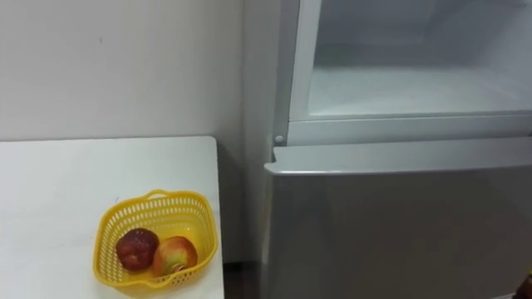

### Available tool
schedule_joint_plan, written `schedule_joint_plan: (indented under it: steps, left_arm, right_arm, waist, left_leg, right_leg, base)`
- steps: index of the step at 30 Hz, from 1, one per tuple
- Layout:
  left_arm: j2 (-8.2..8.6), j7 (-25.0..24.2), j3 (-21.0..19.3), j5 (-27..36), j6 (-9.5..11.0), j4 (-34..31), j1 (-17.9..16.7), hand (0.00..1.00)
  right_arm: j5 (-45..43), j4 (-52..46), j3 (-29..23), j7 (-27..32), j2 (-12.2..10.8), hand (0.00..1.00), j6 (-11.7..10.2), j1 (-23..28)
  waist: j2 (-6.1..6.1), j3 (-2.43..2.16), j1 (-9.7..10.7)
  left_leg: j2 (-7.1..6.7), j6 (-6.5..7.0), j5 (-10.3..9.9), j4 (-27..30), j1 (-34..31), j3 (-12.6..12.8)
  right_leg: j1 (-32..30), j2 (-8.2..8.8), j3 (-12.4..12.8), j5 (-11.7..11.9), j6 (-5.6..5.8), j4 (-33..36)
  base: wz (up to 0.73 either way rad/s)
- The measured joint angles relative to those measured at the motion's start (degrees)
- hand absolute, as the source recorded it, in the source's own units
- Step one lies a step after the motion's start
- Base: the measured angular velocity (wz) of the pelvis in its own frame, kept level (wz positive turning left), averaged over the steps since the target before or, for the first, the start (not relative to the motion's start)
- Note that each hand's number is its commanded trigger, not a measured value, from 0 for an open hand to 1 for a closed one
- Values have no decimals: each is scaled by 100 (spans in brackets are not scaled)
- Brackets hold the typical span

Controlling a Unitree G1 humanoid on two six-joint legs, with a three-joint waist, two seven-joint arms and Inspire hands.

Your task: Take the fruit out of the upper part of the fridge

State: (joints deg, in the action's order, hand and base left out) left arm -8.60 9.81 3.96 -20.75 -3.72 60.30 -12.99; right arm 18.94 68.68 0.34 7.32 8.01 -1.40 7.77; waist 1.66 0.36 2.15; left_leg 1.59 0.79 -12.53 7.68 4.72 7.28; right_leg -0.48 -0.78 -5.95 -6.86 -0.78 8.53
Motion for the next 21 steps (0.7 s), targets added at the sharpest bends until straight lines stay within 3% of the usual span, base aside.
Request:
schedule_joint_plan:
  steps: [3,7,12,15,16,21]
  left_arm:
    - [83,3,-532,-6,8,-23,-114,0]
    - [80,23,-1124,-13,1,-15,-210,0]
    - [79,53,-1500,8,-3,-196,-255,0]
    - [83,43,-1563,-12,-2,-277,-214,0]
    - [83,19,-1636,-11,-4,-374,-215,0]
    - [74,-55,-1706,-7,-2,-689,-218,0]
  right_arm:
    - [1068,67,-930,202,-2,0,50,18]
    - [2244,59,-2107,555,63,0,54,4]
    - [4145,-231,-3436,1132,97,0,8,-155]
    - [4528,-371,-3938,1440,125,0,6,-323]
    - [4735,-565,-4140,1601,132,0,2,-384]
    - [5268,-1727,-4243,2225,314,0,-174,-381]
  waist:
    - [22,-17,222]
    - [67,-25,333]
    - [102,-17,610]
    - [138,-30,693]
    - [95,-26,701]
    - [82,-35,725]
  left_leg:
    - [-25,0,0,4,34,-132]
    - [-35,0,0,-2,113,-138]
    - [-41,0,0,-3,181,-128]
    - [-46,0,0,-4,176,-115]
    - [-45,1,0,-5,156,-88]
    - [-44,2,2,-19,82,67]
  right_leg:
    - [81,36,-110,-80,16,12]
    - [176,46,-133,-111,24,12]
    - [244,65,-156,-128,28,22]
    - [153,61,-107,-147,24,103]
    - [76,59,-62,-167,24,156]
    - [-73,49,27,-164,21,285]
  base:
    - [24]
    - [4]
    - [1]
    - [-7]
    - [-20]
    - [-16]
